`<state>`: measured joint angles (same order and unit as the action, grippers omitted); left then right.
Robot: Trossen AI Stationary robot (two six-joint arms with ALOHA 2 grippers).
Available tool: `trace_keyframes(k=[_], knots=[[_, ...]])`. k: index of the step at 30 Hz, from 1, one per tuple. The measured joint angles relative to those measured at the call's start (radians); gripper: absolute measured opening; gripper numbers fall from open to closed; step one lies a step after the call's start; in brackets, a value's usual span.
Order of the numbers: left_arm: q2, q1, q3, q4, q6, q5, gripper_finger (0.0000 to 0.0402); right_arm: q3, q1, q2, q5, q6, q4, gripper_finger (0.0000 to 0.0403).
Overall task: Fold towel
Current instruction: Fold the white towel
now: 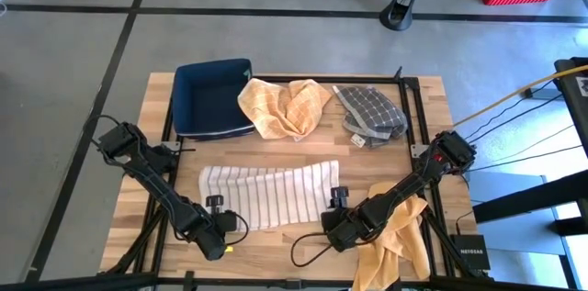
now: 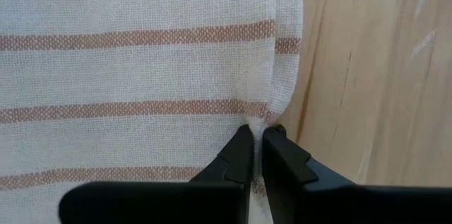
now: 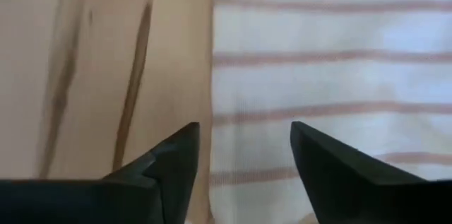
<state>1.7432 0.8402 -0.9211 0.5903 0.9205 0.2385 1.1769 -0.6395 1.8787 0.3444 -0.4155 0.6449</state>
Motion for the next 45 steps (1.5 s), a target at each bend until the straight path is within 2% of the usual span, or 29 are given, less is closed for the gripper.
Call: trace_keyframes(k=[5, 10, 14, 20, 22, 28, 35, 39, 42, 45], knots=[[0.000, 0.000, 0.000, -0.003, 0.010, 0.009, 0.0026, -0.060, 0.006, 0.012, -0.049, 0.001, -0.056, 0.0227], [0.000, 0.000, 0.000, -0.004, 0.022, 0.012, 0.0024, -0.131, 0.013, 0.008, -0.057, -0.011, -0.134, 0.0198], [0.000, 0.005, 0.000, -0.005, 0.012, 0.015, 0.0014, -0.167, 0.022, 0.006, -0.085, -0.010, -0.178, 0.0146], [0.000, 0.011, 0.000, -0.005, 0.008, 0.020, 0.0004, -0.197, 0.035, 0.002, -0.096, -0.009, -0.216, 0.0035], [0.001, 0.012, 0.000, -0.003, 0.016, 0.020, 0.0004, -0.198, 0.037, 0.002, -0.097, -0.006, -0.219, 0.0011], [0.002, 0.042, -0.014, 0.016, 0.025, 0.042, 0.0002, -0.169, 0.015, 0.003, -0.058, -0.010, -0.187, 0.0005], [-0.001, 0.085, -0.200, 0.378, 0.095, 0.118, 0.0001, -0.015, -0.026, 0.004, 0.112, -0.023, 0.026, 0.0003], [-0.002, 0.085, -0.304, 0.575, 0.130, 0.179, 0.0001, 0.079, -0.026, 0.000, 0.160, -0.033, 0.148, 0.0002], [-0.004, 0.085, -0.358, 0.674, 0.168, 0.236, 0.0001, 0.137, -0.026, -0.001, 0.201, -0.028, 0.192, 0.0002], [-0.004, 0.083, -0.368, 0.689, 0.188, 0.259, 0.0001, 0.147, -0.016, -0.003, 0.209, -0.025, 0.196, 0.0002]])
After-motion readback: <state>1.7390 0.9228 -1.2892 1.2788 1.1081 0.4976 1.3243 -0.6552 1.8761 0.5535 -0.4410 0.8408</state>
